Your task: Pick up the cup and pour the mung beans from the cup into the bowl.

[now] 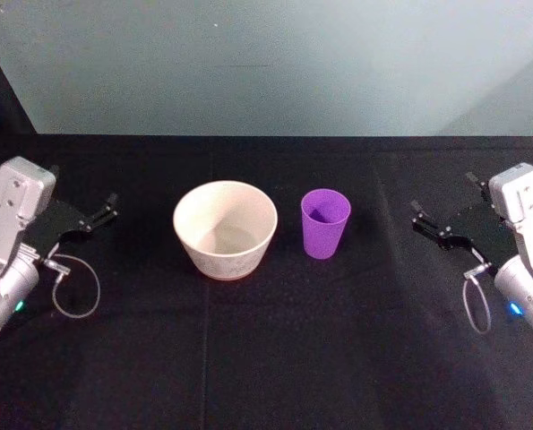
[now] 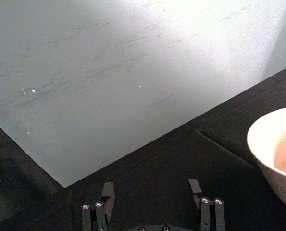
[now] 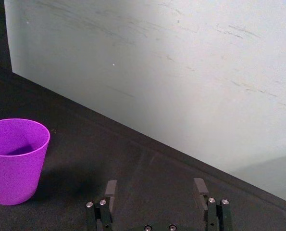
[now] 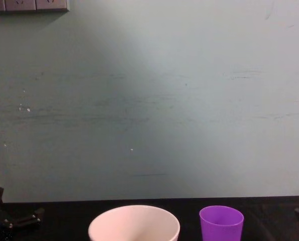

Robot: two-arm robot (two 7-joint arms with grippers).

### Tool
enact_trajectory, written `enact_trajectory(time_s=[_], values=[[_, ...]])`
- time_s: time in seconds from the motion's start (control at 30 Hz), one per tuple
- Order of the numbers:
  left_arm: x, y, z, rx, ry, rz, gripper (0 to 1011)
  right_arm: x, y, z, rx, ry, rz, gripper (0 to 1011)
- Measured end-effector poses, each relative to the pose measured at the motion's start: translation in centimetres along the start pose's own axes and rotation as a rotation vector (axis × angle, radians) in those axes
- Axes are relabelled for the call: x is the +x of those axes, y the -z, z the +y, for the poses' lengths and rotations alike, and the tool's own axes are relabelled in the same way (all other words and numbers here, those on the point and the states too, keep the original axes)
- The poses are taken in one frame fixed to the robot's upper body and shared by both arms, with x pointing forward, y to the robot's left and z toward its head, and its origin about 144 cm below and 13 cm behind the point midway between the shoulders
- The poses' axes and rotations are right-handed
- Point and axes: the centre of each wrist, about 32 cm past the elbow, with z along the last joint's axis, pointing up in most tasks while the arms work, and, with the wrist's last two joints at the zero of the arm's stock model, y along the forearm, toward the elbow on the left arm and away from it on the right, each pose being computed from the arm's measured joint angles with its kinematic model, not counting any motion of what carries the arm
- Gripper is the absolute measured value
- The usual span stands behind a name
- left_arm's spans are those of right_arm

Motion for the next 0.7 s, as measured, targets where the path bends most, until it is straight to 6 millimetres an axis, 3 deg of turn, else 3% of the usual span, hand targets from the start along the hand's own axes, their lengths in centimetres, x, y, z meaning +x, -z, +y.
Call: enact_trajectory(time_s=[0.7], values=[[0.00, 0.00, 0.00, 0.000, 0.000, 0.000, 1000, 0.00, 0.00, 0.00, 0.000, 0.000, 0.000, 1002]])
